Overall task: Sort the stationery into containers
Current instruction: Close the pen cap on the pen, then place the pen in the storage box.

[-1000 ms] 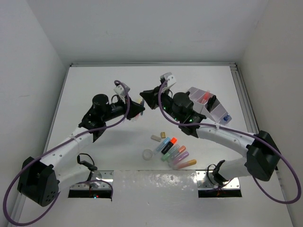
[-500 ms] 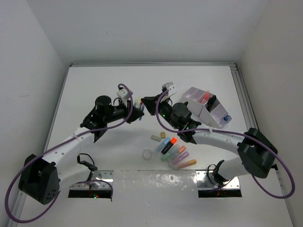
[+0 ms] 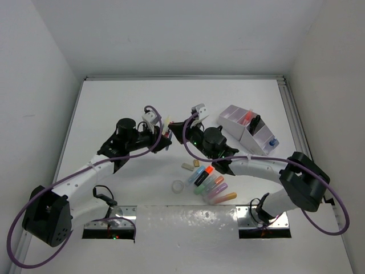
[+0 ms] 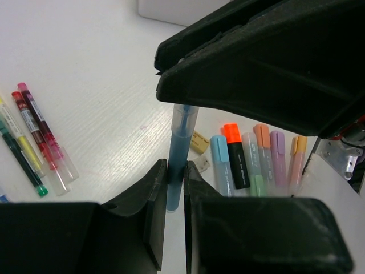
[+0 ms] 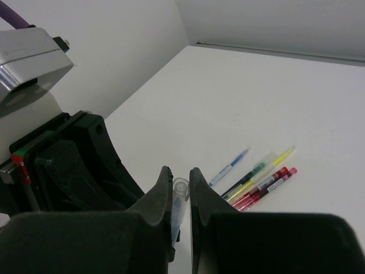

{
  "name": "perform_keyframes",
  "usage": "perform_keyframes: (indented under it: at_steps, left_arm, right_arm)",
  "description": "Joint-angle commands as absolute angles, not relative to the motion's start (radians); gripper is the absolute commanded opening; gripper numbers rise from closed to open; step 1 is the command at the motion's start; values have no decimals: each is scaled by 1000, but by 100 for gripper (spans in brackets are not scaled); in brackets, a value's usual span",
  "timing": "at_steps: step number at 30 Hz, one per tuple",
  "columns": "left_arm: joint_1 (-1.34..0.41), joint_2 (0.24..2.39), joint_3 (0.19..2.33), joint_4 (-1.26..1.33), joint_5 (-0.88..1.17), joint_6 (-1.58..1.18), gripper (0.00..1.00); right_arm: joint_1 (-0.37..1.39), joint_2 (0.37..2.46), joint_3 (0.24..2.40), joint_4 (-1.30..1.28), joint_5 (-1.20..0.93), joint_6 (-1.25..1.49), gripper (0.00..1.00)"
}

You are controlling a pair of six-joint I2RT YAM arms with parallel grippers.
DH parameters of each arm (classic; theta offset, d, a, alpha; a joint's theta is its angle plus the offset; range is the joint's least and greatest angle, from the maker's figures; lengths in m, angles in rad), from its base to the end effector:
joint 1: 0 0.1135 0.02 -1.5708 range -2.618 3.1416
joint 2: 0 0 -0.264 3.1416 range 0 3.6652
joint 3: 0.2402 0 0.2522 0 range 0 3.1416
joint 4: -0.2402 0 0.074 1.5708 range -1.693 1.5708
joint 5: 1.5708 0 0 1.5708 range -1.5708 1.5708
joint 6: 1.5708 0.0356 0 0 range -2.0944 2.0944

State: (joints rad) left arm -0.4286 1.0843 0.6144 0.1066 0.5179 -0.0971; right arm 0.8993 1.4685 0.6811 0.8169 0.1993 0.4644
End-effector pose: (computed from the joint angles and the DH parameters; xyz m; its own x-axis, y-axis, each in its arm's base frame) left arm 0.2112 -0.1159 0.2522 -0.3975 0.0890 -0.9133 0.7470 0.6094 -0.2657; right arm 0.2029 0.2440 0.2481 -0.2721 0.3632 -0.8911 -0.5842 0.6734 0.4529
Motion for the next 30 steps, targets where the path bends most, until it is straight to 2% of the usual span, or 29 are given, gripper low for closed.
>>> perform_keyframes:
  at_steps: [1,2,3,5,11,14,15,18,20,21,22,23,25,26,28,30]
  left_arm:
    - [-408,1005,706,542,466,-80,0]
    - [-410,1005,706,534,471,-78,0]
    - [-411,1005,703,525,483,-77,0]
    - [-413,1002,698,502,498,-74,0]
    - [-417,992,690,476,534,-78,0]
    - [-417,992,689,457,551,-83,0]
    - [-420,989,686,451,551,-84,0]
    - [-423,992,684,454,551,-94,0]
    - [-429,1000,684,456,549,-104,0]
    - [-433,1002,684,457,552,-106,4]
    - [-434,1003,681,456,552,-113,15]
    - [-436,1002,677,457,555,-112,36]
    - [-439,997,672,456,554,-113,58]
    - [-437,997,669,456,545,-112,82]
    - [-439,991,669,442,526,-121,99]
    - [-434,985,667,422,496,-118,100]
  right_arm:
    - [960,1526,661,365,45,413,0]
    - [957,1526,690,344,41,400,5]
    - [954,1526,751,293,34,379,17]
    - [953,1517,799,255,29,351,27]
    - [922,1470,838,310,41,363,32]
    - [911,1434,831,348,48,365,28]
    - [910,1428,834,351,49,362,18]
    - [907,1407,844,351,58,345,2]
    - [897,1394,841,357,64,348,0]
    - [891,1382,844,354,72,351,0]
    - [884,1375,844,351,77,357,0]
    - [862,1367,851,336,78,368,0]
    - [821,1347,857,312,89,385,0]
    - [804,1336,859,305,97,393,0]
    - [740,1293,857,281,141,409,0]
    - [686,1258,861,255,185,410,0]
